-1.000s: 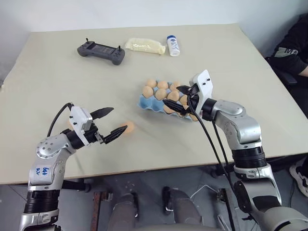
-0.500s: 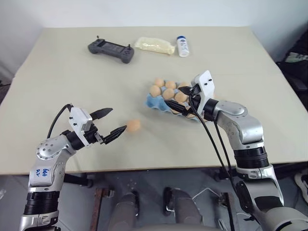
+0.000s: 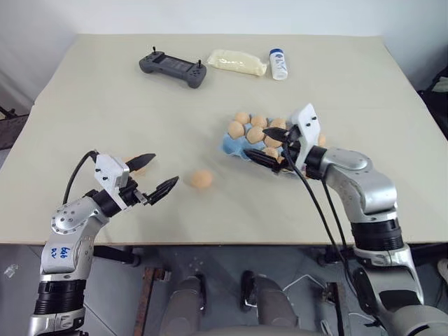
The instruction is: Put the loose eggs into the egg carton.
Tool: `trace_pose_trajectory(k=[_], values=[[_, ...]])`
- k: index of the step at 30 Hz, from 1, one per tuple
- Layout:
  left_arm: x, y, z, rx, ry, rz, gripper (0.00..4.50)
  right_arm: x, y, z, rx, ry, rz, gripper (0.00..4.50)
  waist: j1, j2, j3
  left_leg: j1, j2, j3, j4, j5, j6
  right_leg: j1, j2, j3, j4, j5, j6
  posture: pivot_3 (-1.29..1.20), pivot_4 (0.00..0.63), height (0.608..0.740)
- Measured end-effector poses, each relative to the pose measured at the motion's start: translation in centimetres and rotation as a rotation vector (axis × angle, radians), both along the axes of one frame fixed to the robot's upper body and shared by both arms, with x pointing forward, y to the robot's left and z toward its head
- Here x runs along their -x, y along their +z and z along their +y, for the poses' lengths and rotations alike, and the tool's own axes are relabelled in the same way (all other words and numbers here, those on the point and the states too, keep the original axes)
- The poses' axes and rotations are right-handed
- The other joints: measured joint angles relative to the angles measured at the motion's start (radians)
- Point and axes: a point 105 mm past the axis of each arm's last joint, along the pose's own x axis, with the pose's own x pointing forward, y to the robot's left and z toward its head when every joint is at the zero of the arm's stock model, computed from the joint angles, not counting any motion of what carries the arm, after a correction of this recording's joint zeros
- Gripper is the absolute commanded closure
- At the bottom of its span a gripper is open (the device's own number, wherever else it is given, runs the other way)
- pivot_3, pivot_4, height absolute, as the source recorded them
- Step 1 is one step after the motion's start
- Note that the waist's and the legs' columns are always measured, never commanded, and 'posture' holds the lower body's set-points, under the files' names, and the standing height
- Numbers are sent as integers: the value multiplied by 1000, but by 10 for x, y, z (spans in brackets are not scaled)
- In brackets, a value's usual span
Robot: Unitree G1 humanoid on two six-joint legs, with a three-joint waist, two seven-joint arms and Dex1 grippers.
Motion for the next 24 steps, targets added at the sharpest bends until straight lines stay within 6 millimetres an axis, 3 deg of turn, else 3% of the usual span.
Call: trace_pose_trajectory(k=[4,10,17,24], values=[[1,13,-2,9,54,-38,0,9,4,-26,24,-22,-17,78,4,0,0,4,1,9,1,-3,2,0,2,1,-2,0,1,0,150,740],[8,17,6,19,196,0,0,48,-11,-43,67,122,0,78,8,0,0,9,5,13,5,-10,-2,2,4,11,-5,0,1,0,150,740],[29,-2,37,22,380,138,0,56,-15,-50,121,192,-20,78,4,-1,0,7,17,20,8,-12,-4,4,18,23,-21,6,-4,0,150,740],[62,-37,36,44,378,358,0,47,-21,-53,128,247,-23,78,5,-2,0,9,20,32,9,-18,-4,-4,21,30,-14,4,-6,0,150,740]])
